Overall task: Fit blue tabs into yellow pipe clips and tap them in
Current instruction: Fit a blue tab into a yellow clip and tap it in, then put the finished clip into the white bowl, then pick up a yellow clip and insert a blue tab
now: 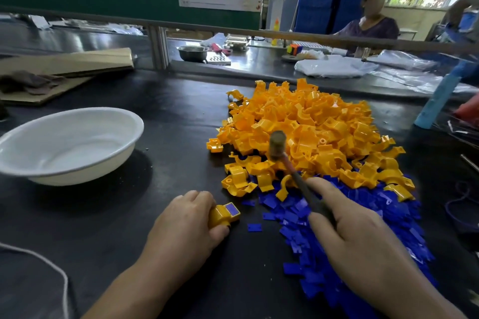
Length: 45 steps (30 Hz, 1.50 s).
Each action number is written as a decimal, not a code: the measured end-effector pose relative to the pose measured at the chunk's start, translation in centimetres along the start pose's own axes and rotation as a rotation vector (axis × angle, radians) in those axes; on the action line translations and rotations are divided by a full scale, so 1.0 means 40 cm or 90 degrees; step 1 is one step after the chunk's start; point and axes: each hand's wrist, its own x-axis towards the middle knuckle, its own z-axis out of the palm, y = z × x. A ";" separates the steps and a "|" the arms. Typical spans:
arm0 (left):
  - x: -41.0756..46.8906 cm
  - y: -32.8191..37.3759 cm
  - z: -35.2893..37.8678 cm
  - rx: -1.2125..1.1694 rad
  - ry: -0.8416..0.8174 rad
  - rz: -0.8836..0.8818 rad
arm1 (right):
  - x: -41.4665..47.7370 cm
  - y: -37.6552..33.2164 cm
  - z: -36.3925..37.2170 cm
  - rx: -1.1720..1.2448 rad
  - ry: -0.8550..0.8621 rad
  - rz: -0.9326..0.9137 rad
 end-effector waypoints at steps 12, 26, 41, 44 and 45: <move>0.131 -0.207 -0.267 0.061 0.384 -0.233 | 0.022 0.154 -0.044 -0.189 0.204 0.187; 0.194 -0.259 -0.199 0.118 0.309 -0.278 | 0.022 0.182 -0.052 -0.350 0.078 0.261; 0.136 0.072 0.042 0.051 -0.009 0.060 | 0.069 -0.036 0.135 -0.413 -0.168 -0.123; 0.128 0.082 0.056 0.076 0.068 0.078 | 0.081 -0.035 0.160 -0.416 -0.144 -0.114; 0.127 0.083 0.058 0.087 0.073 0.094 | 0.078 -0.030 0.163 -0.408 -0.135 -0.120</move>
